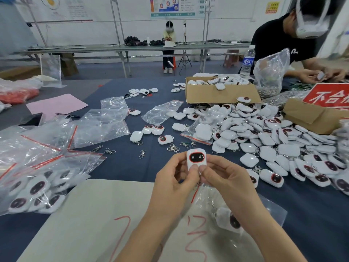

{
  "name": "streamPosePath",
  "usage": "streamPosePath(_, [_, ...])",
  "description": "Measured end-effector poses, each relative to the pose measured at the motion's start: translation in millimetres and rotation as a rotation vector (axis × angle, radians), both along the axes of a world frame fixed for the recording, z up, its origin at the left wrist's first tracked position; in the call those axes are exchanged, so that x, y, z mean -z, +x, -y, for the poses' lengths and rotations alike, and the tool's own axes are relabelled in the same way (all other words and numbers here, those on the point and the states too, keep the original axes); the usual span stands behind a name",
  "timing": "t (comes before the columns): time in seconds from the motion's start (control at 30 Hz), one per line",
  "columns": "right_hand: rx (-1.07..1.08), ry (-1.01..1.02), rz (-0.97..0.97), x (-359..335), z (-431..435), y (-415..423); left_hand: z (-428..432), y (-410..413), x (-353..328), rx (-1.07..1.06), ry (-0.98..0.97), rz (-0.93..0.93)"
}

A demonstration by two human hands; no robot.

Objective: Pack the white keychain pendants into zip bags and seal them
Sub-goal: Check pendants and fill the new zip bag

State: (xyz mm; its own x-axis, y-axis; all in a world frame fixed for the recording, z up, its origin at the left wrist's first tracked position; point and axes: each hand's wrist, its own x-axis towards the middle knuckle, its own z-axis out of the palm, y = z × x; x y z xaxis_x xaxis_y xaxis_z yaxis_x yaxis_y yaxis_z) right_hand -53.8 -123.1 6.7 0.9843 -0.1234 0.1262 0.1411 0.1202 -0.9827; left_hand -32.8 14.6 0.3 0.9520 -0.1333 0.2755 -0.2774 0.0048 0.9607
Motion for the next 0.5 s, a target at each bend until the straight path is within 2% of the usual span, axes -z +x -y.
streamPosePath(0.37, [-0.008, 0.007, -0.012, -0.3, 3.3, 0.8, 0.5, -0.9, 3.3, 0.009, 0.085, 0.103])
streamPosePath(0.5, [0.000, -0.003, -0.021, 1.4, 2.4, 1.3, 2.5, -1.9, 3.2, -0.013, 0.058, 0.071])
